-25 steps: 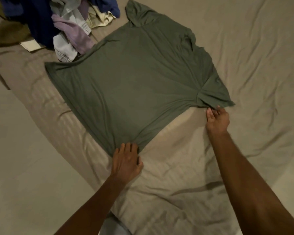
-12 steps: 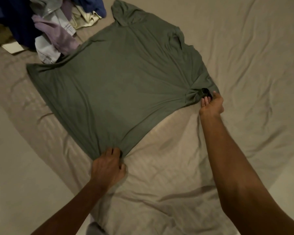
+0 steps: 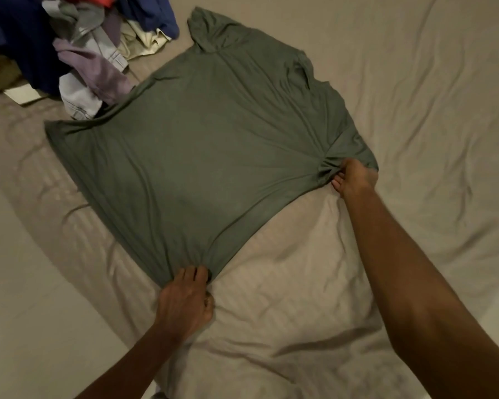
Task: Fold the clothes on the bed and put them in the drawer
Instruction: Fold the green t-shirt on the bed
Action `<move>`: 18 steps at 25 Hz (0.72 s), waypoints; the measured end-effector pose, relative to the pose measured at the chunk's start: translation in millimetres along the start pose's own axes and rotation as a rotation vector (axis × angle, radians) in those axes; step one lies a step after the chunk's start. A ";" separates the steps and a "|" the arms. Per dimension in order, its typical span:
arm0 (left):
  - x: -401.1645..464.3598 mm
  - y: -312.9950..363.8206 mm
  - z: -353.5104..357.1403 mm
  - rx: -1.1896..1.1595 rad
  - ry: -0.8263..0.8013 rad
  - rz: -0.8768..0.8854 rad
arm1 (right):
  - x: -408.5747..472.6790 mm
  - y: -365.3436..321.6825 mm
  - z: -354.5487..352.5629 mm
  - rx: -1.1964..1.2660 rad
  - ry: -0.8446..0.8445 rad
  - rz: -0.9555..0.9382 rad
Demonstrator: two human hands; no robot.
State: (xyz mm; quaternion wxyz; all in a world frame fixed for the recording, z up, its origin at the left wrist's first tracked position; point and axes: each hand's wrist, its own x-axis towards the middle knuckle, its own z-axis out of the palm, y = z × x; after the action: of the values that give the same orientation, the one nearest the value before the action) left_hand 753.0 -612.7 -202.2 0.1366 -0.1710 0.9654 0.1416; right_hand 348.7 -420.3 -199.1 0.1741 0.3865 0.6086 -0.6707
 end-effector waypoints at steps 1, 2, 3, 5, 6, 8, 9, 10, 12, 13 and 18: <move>0.2 -1.1 0.3 0.001 -0.006 0.003 | 2.9 0.7 -1.6 0.077 0.058 -0.040; 0.6 -2.4 0.9 0.003 -0.010 0.003 | 4.1 2.4 -5.1 0.176 0.129 -0.074; 0.9 -3.5 1.1 0.006 -0.018 0.001 | 5.0 4.3 -8.5 0.270 0.167 -0.108; 1.5 -3.2 0.5 0.009 -0.032 -0.010 | 1.5 8.1 -12.9 0.418 0.119 -0.192; 2.6 -2.7 -0.5 0.003 -0.032 -0.019 | -3.5 9.4 -12.0 0.477 0.053 -0.221; 5.3 -1.2 -3.6 -0.029 -0.030 -0.042 | -5.8 11.8 -10.2 0.610 -0.036 -0.251; 6.2 -0.4 -5.4 -0.049 -0.031 -0.052 | -0.4 12.3 -9.6 0.660 -0.040 -0.267; 6.4 -0.3 -6.2 -0.062 -0.028 -0.057 | 4.0 11.9 -8.2 0.715 -0.055 -0.271; 5.7 -0.4 -8.0 -0.079 -0.016 -0.063 | 17.8 10.7 -4.7 0.752 -0.109 -0.256; 5.0 -0.6 -9.0 -0.086 -0.007 -0.066 | 25.3 14.0 -3.4 0.710 -0.105 -0.274; 2.8 -4.1 -20.6 -0.175 0.078 -0.066 | 61.3 7.8 -2.4 0.685 -0.027 -0.282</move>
State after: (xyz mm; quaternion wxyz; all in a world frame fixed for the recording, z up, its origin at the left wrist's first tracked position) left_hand 747.6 -623.8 -185.0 0.0879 -0.2193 0.9479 0.2139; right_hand 315.6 -405.0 -249.1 -0.0514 0.3261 0.3938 -0.8578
